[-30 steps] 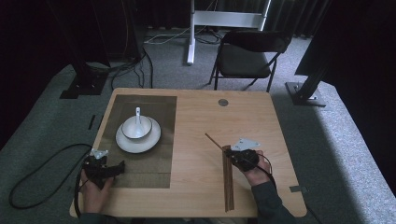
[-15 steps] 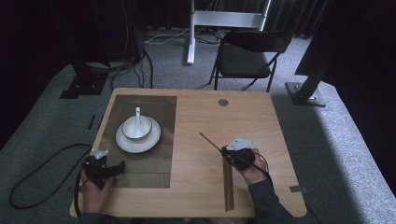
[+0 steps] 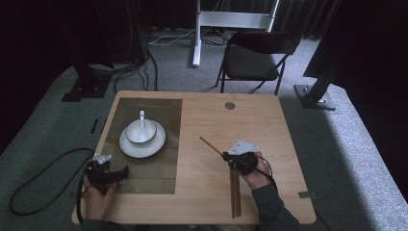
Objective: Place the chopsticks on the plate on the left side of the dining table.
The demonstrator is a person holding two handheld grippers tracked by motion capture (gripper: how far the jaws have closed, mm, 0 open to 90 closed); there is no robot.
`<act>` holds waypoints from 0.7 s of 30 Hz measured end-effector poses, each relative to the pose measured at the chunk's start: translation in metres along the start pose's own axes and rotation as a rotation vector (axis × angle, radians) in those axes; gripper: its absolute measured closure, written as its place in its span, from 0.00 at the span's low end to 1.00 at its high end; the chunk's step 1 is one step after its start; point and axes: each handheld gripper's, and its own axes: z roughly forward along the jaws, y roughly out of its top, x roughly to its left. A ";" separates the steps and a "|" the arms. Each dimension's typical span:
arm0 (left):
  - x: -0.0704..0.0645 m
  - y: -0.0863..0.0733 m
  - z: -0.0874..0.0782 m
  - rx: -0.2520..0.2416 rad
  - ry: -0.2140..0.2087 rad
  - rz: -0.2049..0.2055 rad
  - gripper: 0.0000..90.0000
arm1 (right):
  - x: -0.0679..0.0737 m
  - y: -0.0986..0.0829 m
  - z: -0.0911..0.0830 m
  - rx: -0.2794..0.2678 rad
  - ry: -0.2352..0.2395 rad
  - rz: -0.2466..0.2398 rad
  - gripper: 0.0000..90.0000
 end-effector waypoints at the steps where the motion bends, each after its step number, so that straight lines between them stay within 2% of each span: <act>1: 0.000 0.000 0.000 0.000 0.000 0.000 0.00 | 0.001 0.001 0.000 -0.002 0.002 0.002 0.94; 21: 0.000 0.000 0.000 0.000 0.000 0.000 0.00 | 0.007 0.014 0.008 -0.029 0.031 -0.025 0.95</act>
